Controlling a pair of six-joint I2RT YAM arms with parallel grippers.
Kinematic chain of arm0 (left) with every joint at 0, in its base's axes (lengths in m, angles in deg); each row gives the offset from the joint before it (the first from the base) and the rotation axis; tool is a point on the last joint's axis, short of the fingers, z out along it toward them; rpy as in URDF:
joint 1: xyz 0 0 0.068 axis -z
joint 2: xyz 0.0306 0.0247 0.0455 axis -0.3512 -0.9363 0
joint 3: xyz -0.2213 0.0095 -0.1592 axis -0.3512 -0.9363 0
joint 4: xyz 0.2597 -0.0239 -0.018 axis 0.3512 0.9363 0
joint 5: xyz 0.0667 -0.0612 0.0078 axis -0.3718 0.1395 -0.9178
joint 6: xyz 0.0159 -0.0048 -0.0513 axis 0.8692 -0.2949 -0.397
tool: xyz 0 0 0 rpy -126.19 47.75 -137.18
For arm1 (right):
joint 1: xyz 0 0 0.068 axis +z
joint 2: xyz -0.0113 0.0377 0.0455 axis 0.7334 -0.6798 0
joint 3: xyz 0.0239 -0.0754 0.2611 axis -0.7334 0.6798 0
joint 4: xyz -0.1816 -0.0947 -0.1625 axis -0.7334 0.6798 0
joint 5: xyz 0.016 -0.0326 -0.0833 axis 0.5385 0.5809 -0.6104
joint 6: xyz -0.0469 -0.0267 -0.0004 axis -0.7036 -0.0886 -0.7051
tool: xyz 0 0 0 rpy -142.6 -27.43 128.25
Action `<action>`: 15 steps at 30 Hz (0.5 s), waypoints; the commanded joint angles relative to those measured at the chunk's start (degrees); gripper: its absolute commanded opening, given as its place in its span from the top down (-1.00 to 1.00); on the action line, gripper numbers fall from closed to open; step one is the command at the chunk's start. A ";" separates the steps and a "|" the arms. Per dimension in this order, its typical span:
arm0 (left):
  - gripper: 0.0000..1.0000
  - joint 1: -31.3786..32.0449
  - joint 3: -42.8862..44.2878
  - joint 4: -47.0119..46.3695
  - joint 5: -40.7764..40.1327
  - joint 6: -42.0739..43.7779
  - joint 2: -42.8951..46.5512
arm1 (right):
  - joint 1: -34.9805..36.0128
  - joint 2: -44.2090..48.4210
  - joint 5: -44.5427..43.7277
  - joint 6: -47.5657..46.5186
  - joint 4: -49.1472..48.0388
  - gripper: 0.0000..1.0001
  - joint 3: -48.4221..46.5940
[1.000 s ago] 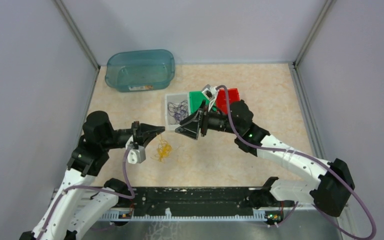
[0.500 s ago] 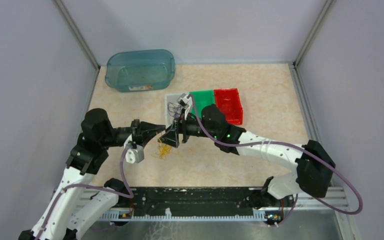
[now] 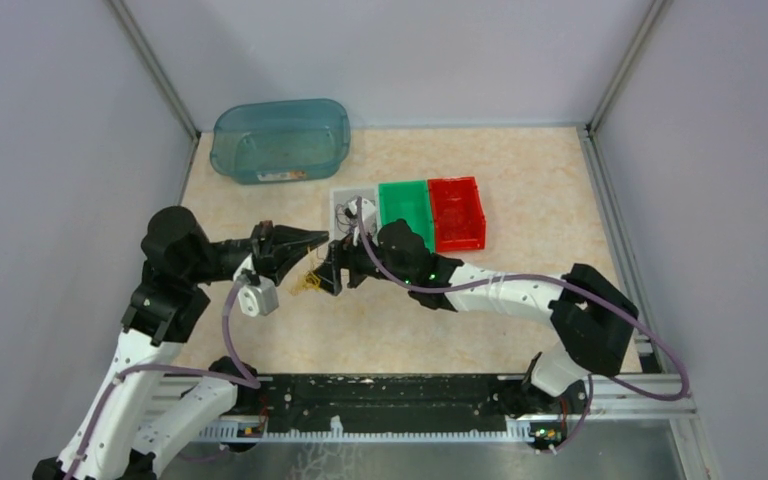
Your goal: Untangle the cables
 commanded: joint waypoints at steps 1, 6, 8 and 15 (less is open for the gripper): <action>0.99 0.22 4.31 -6.64 3.63 -6.99 -1.01 | 0.42 -2.99 -6.12 0.63 -3.92 -0.47 1.43; 0.99 0.23 6.76 -10.68 3.75 -12.99 -2.23 | 0.44 -5.46 -7.23 2.12 -5.53 -0.44 2.08; 0.99 0.31 7.52 -12.06 3.56 -14.71 -2.61 | 0.41 -6.19 -7.60 2.81 -6.21 -0.42 2.71; 0.99 0.30 11.32 -14.76 3.07 -17.12 -4.09 | 0.41 -7.74 -10.44 4.46 -8.91 -0.17 7.93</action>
